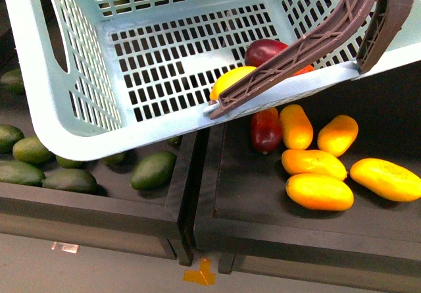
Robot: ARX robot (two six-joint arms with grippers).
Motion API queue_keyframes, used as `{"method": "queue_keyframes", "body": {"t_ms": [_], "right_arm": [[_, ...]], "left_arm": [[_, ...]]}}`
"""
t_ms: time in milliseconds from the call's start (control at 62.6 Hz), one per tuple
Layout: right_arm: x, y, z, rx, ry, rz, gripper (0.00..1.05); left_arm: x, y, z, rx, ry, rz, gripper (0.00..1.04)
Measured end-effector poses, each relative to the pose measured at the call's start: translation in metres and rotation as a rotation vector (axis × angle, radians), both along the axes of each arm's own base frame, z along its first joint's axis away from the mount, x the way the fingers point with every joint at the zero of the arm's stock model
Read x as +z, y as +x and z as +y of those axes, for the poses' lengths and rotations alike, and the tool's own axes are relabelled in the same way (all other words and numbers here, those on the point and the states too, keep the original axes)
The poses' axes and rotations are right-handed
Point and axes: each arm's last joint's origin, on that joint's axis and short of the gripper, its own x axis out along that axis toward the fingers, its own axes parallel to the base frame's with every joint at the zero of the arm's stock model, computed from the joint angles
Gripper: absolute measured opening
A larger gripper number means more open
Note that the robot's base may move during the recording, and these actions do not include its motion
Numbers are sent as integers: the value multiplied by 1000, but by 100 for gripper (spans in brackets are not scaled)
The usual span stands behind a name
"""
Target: Pick lemon and mango into basket
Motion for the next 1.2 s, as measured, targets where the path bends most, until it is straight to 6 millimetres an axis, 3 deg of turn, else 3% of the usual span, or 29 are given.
{"method": "queue_keyframes", "body": {"t_ms": [575, 1198], "right_arm": [[-18, -27, 0, 0, 0, -14, 2], [-16, -43, 0, 0, 0, -27, 2]], "left_arm": [[0, 0, 0, 2, 1, -1, 16], [0, 0, 0, 2, 1, -1, 16]]}}
